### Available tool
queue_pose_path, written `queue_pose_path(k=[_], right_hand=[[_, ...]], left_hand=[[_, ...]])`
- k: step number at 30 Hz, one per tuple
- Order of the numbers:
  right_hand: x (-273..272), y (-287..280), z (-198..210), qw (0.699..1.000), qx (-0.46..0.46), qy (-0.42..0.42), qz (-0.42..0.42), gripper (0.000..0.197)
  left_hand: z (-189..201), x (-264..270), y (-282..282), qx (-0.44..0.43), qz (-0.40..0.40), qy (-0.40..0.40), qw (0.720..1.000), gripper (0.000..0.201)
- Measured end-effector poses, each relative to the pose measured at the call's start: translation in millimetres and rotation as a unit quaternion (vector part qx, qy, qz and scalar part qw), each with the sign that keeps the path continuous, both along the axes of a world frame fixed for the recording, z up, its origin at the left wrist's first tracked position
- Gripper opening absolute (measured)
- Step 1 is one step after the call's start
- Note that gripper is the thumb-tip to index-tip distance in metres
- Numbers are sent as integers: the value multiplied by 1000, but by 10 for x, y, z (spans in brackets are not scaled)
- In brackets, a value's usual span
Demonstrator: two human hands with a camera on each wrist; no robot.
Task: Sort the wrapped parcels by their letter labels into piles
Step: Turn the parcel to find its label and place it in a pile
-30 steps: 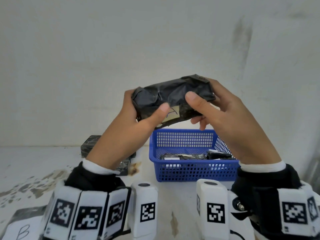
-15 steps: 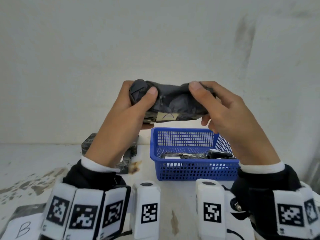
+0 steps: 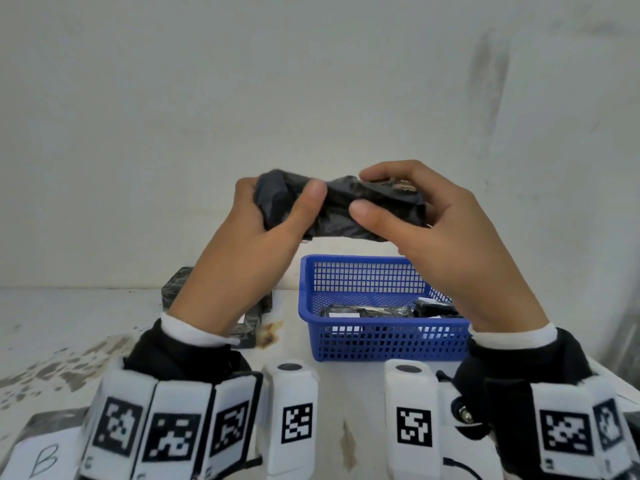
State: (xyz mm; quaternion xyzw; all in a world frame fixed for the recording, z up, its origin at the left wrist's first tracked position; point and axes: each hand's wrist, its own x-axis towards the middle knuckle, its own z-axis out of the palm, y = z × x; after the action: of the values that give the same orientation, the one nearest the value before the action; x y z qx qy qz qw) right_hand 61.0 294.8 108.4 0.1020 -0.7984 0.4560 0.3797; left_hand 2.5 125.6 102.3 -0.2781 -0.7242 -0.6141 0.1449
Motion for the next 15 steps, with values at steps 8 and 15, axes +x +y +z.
queue_pose_path(k=[8,15], right_hand=[[28,7,25,994,-59,-28,88,70],[11,-4,33,995,-55,-54,67,80]], left_hand=[[39,13,-30,55,-33,-22,998,46],[35,-17,-39,114,-65,-29,991,56]])
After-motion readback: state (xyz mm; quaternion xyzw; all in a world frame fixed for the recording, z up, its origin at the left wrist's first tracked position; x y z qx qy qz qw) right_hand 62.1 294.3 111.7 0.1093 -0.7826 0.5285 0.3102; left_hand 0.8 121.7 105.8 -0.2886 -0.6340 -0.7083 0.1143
